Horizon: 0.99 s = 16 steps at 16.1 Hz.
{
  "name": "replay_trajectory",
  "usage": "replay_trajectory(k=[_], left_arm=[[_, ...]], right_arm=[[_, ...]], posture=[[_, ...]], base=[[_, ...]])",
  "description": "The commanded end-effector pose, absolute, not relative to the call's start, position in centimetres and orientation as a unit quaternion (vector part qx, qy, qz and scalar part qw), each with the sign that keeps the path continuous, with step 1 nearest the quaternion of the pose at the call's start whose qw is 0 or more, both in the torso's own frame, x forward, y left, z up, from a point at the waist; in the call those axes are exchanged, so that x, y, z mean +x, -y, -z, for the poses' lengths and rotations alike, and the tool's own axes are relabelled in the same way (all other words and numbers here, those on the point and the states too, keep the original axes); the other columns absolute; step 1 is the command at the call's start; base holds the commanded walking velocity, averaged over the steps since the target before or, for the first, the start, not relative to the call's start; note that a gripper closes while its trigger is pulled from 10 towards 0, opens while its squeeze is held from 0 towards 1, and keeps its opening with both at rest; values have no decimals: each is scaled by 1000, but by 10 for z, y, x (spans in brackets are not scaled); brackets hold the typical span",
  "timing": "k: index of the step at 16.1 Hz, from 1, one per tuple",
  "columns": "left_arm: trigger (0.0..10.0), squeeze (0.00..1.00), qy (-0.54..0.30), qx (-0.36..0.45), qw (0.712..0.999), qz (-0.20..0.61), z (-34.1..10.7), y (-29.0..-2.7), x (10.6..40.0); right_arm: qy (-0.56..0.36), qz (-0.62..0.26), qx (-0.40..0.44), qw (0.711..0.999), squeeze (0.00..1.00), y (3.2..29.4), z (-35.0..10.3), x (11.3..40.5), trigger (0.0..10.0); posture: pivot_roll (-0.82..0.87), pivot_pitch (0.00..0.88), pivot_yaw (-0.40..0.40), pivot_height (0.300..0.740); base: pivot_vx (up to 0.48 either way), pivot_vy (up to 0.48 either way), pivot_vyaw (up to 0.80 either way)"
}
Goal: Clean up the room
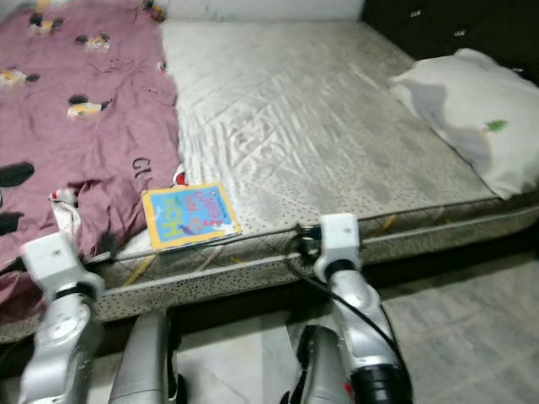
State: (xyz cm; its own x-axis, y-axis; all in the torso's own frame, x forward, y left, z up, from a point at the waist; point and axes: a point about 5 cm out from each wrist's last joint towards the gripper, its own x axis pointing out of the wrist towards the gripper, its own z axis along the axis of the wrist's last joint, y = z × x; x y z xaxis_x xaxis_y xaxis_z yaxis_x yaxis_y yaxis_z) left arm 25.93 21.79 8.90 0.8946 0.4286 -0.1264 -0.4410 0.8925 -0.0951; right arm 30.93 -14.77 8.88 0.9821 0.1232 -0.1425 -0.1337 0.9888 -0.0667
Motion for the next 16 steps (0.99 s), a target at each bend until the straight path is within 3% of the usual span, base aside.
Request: replay_trajectory(k=[1,6,8,11,14,16], left_arm=[[10000,0,-51,-64,971,-223,-90,-218,261],[10000,0,-48,-73,979,-185,-90,-217,273],[10000,0,-50,-76,982,-163,-93,-211,279],[10000,0,-33,-61,987,-143,-98,-207,289],[10000,0,-45,-83,984,-151,-93,-202,287],[10000,0,-51,-79,984,-152,-92,-201,287]], right_arm=[[-66,-57,-43,995,0,153,-91,310,10000],[-60,-50,-47,996,0,160,-92,312,10000],[-61,-55,-54,995,0,159,-94,316,10000],[-38,-55,-83,994,0,163,-105,326,10000],[-48,-21,-97,994,0,188,-103,325,10000],[-48,-21,-100,994,0,189,-102,325,10000]], posture=[[-33,113,-61,553],[-35,83,-63,553],[-41,54,-51,553],[-61,86,-54,553],[-61,84,-51,553],[-61,87,-48,553]], base=[[0,0,0],[0,0,0],[298,0,0],[294,0,0],[0,0,0],[0,0,0]])
